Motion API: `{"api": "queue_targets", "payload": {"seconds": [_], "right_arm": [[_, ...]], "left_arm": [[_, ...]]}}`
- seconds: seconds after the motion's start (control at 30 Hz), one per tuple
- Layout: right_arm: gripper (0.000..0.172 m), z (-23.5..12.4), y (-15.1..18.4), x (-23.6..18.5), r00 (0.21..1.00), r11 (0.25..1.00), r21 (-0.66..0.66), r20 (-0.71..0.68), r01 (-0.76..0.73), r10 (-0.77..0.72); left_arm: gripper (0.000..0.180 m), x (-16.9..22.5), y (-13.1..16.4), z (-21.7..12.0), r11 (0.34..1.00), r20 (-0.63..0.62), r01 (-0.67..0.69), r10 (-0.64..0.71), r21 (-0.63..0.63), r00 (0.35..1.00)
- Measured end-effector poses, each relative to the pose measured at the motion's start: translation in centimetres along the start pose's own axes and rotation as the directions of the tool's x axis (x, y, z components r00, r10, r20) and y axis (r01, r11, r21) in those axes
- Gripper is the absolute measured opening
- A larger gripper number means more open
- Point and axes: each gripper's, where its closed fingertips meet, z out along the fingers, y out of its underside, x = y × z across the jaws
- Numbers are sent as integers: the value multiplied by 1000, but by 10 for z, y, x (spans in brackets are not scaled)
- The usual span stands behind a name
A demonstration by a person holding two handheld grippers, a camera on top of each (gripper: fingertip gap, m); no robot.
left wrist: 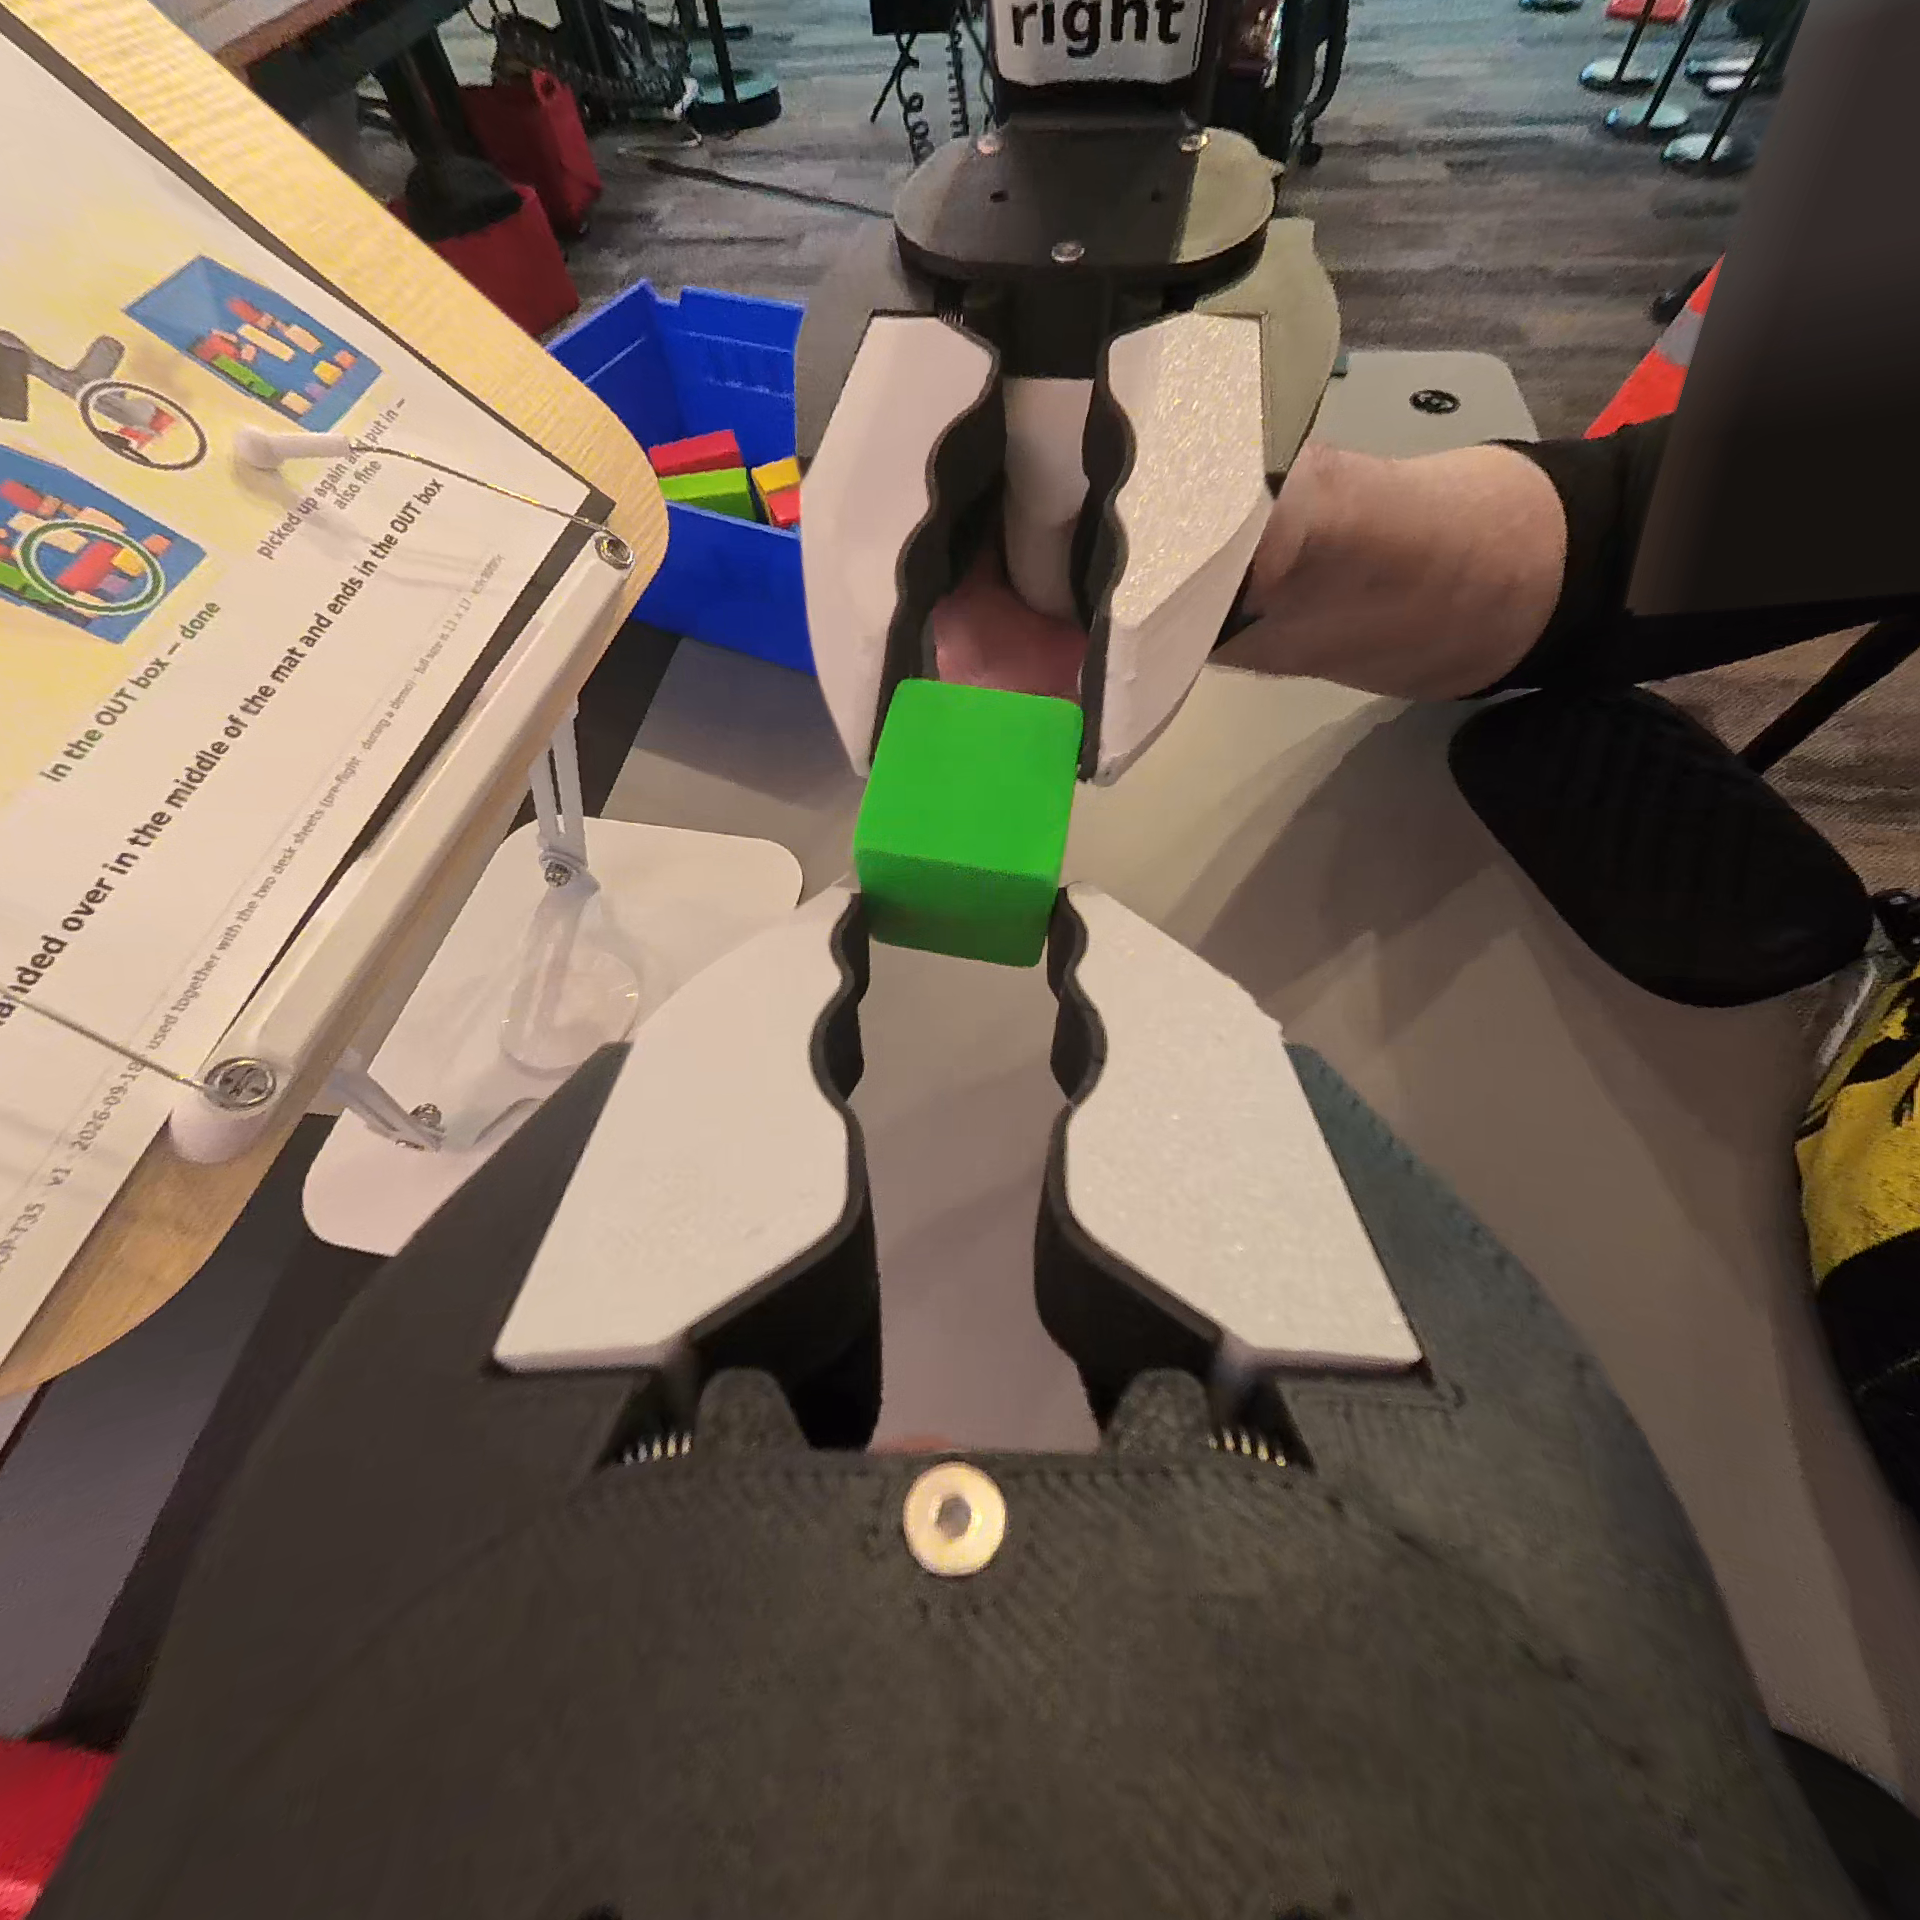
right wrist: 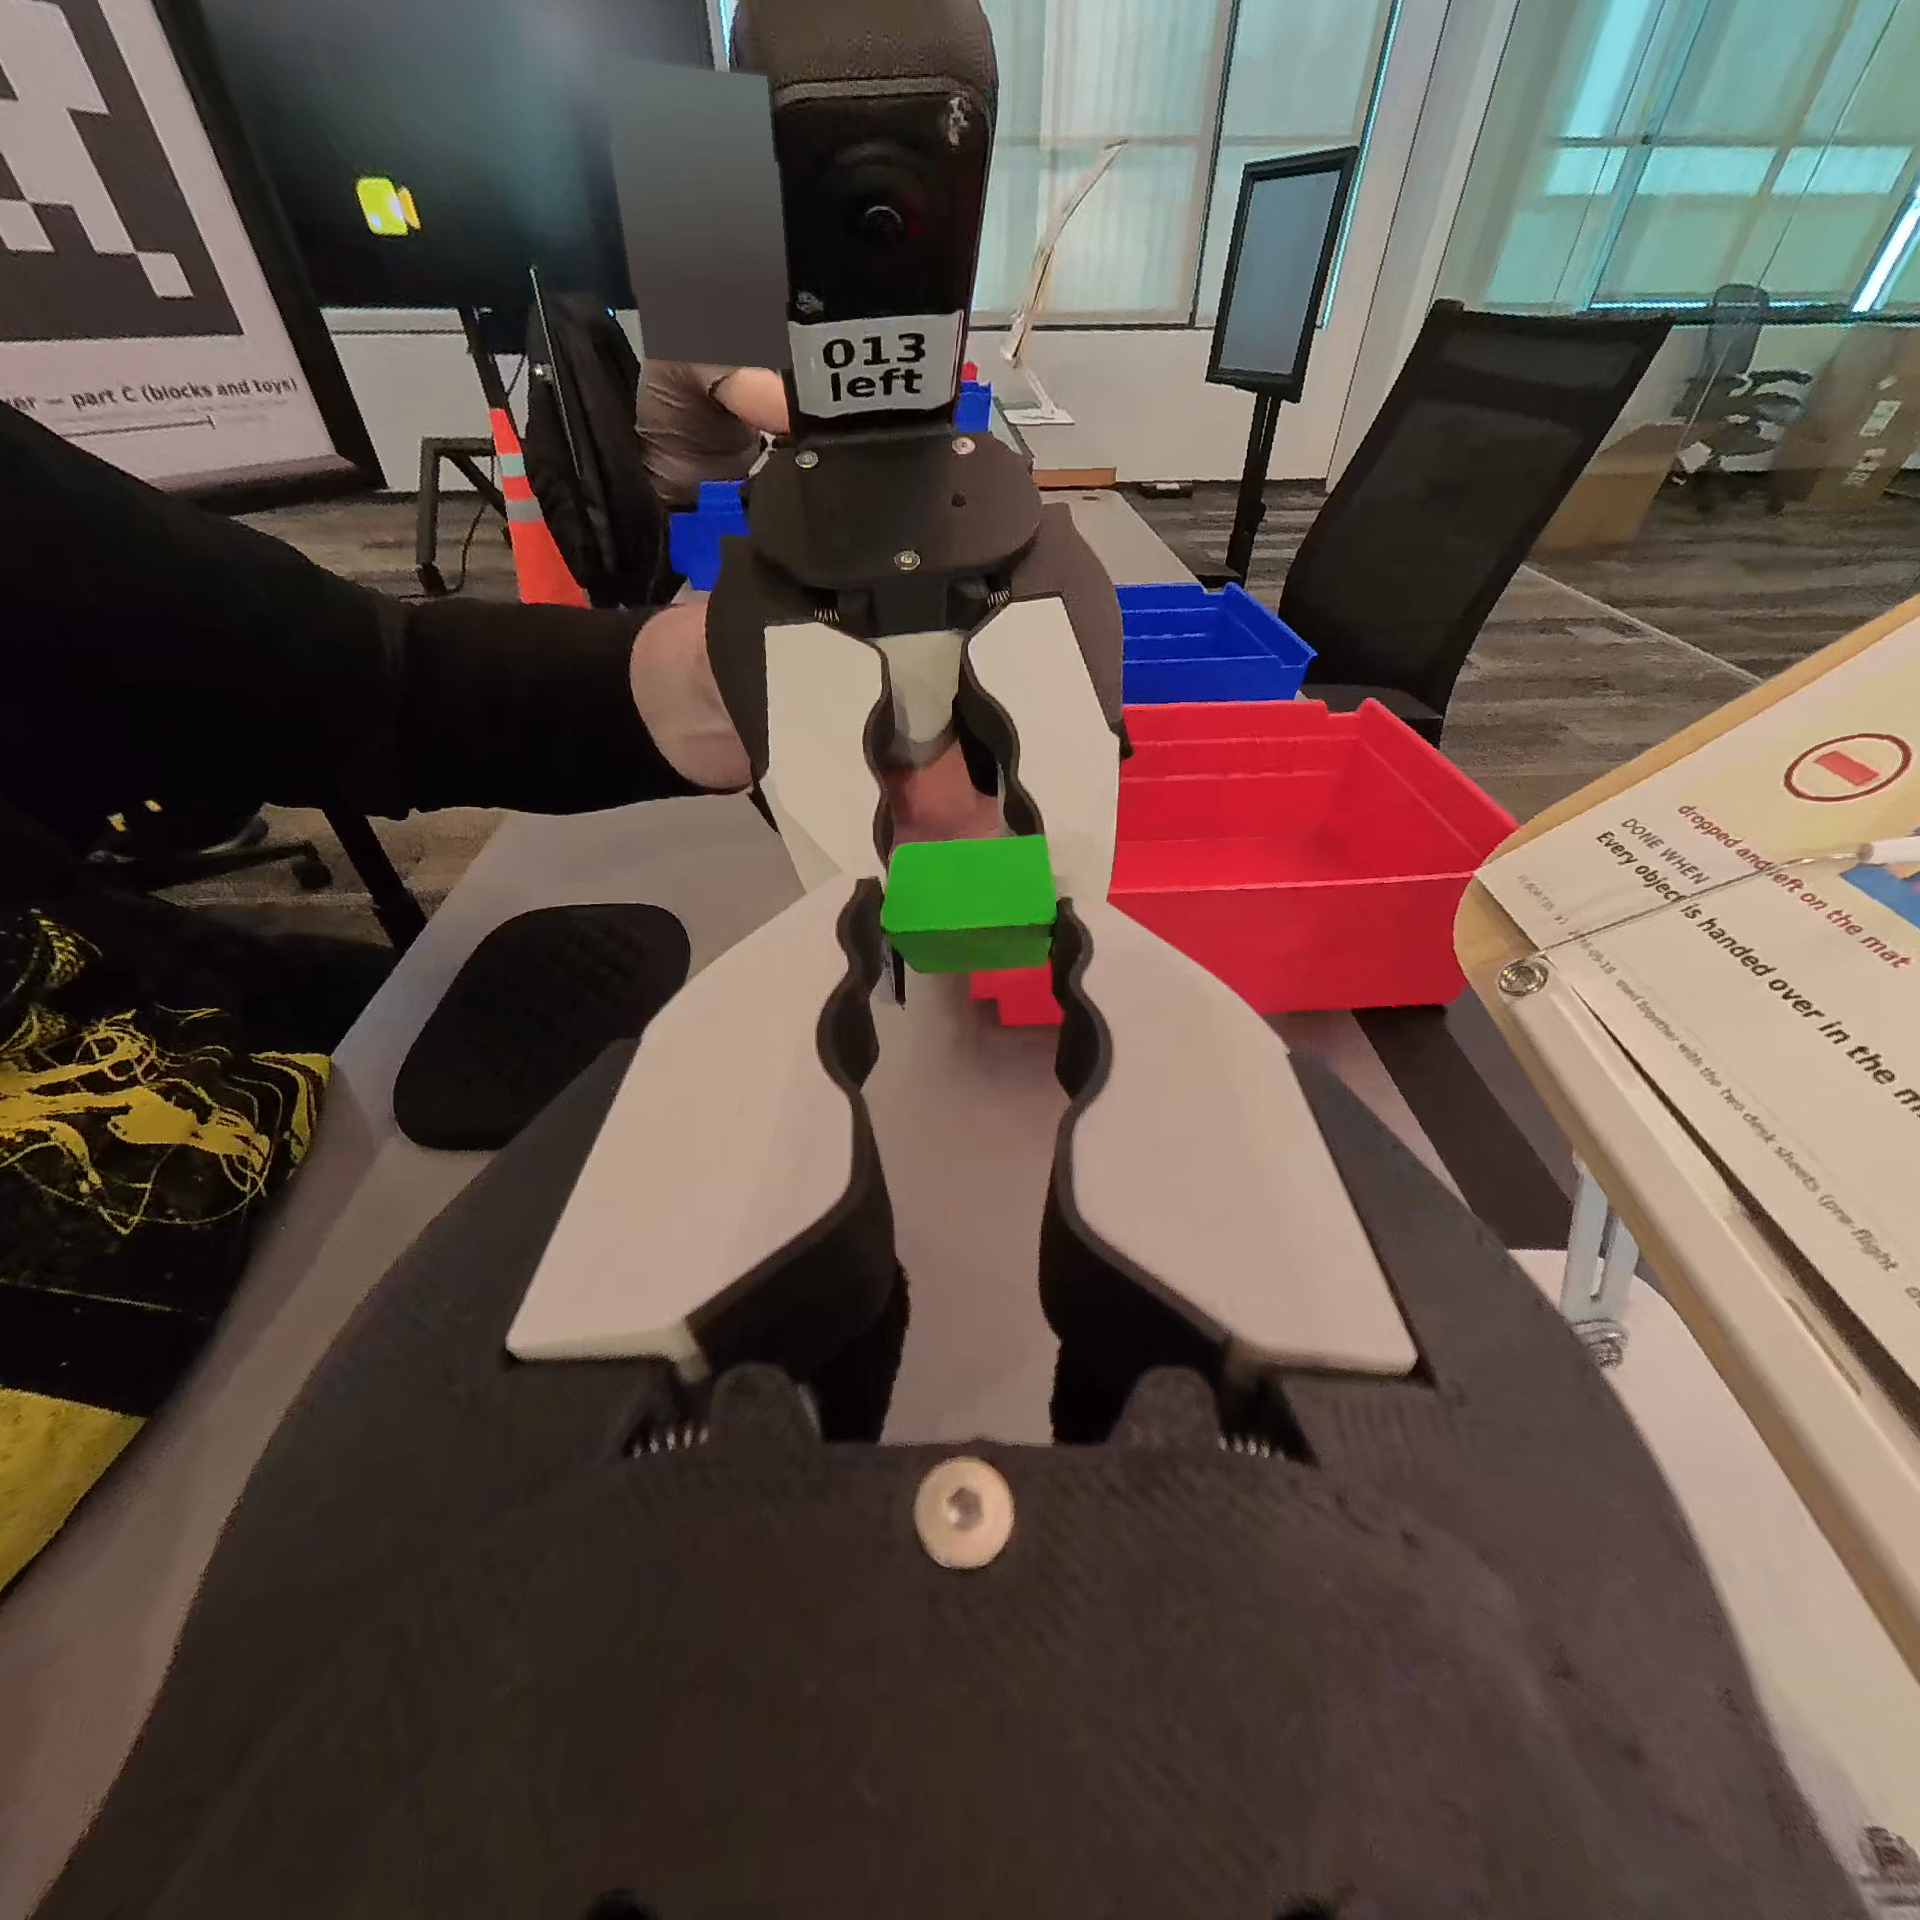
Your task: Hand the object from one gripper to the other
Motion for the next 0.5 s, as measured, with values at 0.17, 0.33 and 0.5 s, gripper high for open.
{"api": "queue_targets", "payload": {"seconds": [0.17,0.33,0.5], "right_arm": [[33,-1,10,2,1000,997,-74,-9,15,-16],[32,2,27,1,994,957,-272,-15,103,-111],[36,0,42,2,984,877,-455,-14,153,-179]], "left_arm": [[33,1,7,5,999,-6,-5,4,-52,1000],[33,2,14,10,985,-3,-23,23,-170,1000],[33,5,26,17,947,-7,-67,68,-313,998]]}}
